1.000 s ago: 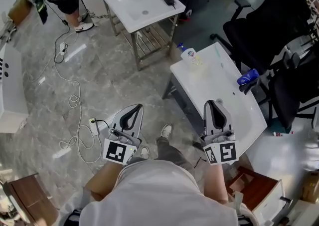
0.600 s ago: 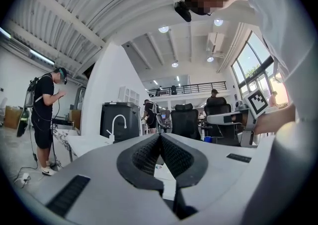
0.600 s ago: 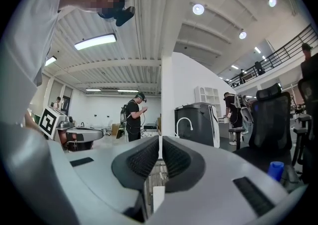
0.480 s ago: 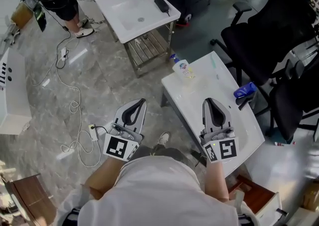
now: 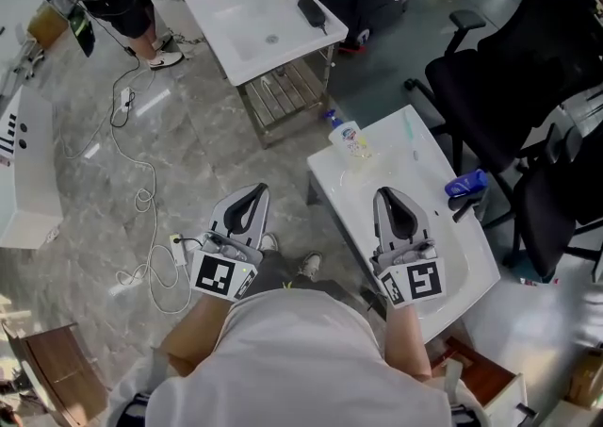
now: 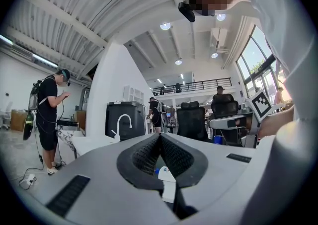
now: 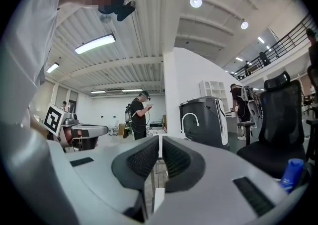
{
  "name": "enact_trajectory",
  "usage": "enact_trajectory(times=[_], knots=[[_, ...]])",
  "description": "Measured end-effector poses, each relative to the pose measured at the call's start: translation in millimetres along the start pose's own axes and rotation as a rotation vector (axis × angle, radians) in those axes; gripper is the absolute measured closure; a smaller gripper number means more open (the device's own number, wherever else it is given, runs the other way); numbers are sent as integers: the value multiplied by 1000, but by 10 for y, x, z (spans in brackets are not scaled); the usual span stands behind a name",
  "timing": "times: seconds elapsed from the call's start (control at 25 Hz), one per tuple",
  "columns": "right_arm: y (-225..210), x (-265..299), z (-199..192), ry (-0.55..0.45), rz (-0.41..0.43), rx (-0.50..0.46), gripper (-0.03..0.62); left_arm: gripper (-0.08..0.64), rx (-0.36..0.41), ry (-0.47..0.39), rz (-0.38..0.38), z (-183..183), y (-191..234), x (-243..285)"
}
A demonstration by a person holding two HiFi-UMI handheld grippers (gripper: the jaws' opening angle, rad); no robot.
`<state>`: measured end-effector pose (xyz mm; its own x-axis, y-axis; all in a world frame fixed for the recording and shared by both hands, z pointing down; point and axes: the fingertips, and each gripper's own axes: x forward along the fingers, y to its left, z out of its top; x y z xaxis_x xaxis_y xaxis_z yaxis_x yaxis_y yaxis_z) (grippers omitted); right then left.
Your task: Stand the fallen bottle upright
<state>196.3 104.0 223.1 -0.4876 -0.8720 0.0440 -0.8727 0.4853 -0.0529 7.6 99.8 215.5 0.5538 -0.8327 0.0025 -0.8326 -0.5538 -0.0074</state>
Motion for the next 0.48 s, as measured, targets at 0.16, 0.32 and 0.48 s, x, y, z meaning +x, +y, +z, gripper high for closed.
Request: enact_trajectory(times=[0.16,0.32,0.48], knots=[[-44,158,22,10,-19,-10,546,541,-13,-5,-42,-17,61,183],[-59,334,61,32,-44,-18,546,541,-25,-24,-89,30,177,397],[-77,520,66,57,-63,-25,546,541,-42,-21,-112,18,367,576]])
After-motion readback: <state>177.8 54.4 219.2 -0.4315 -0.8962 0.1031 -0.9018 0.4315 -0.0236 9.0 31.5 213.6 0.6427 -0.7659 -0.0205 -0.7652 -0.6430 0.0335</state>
